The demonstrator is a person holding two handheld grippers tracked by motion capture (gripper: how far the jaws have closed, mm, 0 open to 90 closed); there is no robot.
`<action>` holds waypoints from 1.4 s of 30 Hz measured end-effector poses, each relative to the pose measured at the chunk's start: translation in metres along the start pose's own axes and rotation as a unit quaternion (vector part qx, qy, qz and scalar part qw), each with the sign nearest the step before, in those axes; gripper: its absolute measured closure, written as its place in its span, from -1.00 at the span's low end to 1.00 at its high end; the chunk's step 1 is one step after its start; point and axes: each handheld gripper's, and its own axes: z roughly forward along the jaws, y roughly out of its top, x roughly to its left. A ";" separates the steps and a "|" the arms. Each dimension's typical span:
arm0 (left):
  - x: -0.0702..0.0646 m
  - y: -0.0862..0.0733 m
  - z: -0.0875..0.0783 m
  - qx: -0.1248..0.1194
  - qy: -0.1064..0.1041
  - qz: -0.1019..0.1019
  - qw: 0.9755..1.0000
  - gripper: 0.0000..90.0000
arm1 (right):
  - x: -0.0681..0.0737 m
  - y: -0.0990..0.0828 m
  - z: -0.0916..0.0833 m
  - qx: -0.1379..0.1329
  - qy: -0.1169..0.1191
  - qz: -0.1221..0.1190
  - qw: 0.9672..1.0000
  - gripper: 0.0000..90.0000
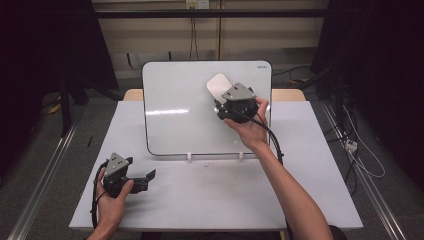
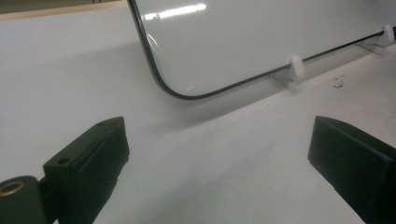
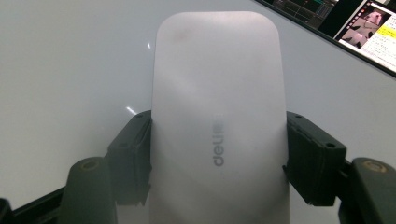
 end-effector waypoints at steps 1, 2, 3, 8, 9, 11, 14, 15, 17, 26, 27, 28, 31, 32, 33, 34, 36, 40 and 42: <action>0.000 0.000 0.000 0.001 0.000 0.002 1.000 -0.89 | 0.000 -0.001 -0.001 0.000 0.000 0.000 1.000 -0.29; 0.000 0.000 0.000 0.001 0.001 0.002 1.000 -0.89 | 0.000 -0.001 -0.003 -0.001 0.001 -0.002 1.000 -0.29; 0.000 0.000 0.001 0.001 0.000 0.001 1.000 -0.89 | 0.001 -0.002 -0.004 -0.001 0.000 -0.001 1.000 -0.29; -0.001 0.001 0.001 0.001 0.001 0.002 1.000 -0.89 | 0.001 -0.011 -0.009 -0.003 0.000 0.005 1.000 -0.29; -0.001 0.001 0.001 0.001 0.002 0.001 1.000 -0.89 | 0.001 -0.013 -0.010 -0.002 0.001 0.006 1.000 -0.29; -0.002 0.001 0.001 0.002 0.003 0.000 1.000 -0.89 | 0.002 -0.017 -0.013 -0.002 0.002 0.007 1.000 -0.29; -0.002 0.001 0.000 0.006 0.002 0.005 1.000 -0.89 | 0.000 -0.021 -0.018 -0.006 0.002 0.013 1.000 -0.29; -0.002 0.001 0.000 0.005 0.002 0.006 1.000 -0.89 | -0.001 -0.022 -0.020 -0.008 0.003 0.014 1.000 -0.29; -0.003 0.001 0.000 0.002 0.004 0.004 1.000 -0.89 | -0.004 -0.024 -0.023 -0.008 0.005 0.022 1.000 -0.30; 0.000 0.000 0.001 0.004 0.004 0.001 1.000 -0.89 | -0.015 -0.031 -0.033 -0.011 0.009 0.036 0.999 -0.30; 0.000 -0.001 0.001 0.005 0.003 0.001 1.000 -0.89 | -0.016 -0.031 -0.034 -0.012 0.010 0.035 0.999 -0.30; 0.000 -0.001 0.001 0.005 0.004 -0.001 1.000 -0.89 | -0.016 -0.032 -0.034 -0.011 0.011 0.034 0.999 -0.29; 0.001 -0.001 0.002 0.009 -0.001 -0.002 1.000 -0.89 | -0.018 -0.034 -0.037 -0.011 0.008 0.037 0.999 -0.30; 0.001 -0.001 0.001 0.009 -0.001 -0.002 1.000 -0.89 | -0.019 -0.034 -0.038 -0.012 0.007 0.037 0.999 -0.30; 0.001 -0.002 0.002 0.006 0.001 -0.003 1.000 -0.89 | -0.020 -0.035 -0.039 -0.012 0.005 0.037 0.999 -0.29; 0.001 -0.001 0.001 0.007 0.001 -0.002 1.000 -0.89 | -0.021 -0.036 -0.040 -0.011 0.005 0.038 0.999 -0.30; 0.000 -0.001 0.000 0.007 0.004 -0.002 1.000 -0.89 | -0.022 -0.038 -0.042 -0.011 0.002 0.041 0.999 -0.30; 0.000 -0.001 0.000 0.005 0.002 0.000 1.000 -0.89 | -0.024 -0.044 -0.047 -0.009 -0.001 0.043 0.999 -0.30; 0.000 0.000 0.000 0.003 0.005 0.001 1.000 -0.89 | -0.025 -0.047 -0.049 -0.009 -0.002 0.046 0.999 -0.30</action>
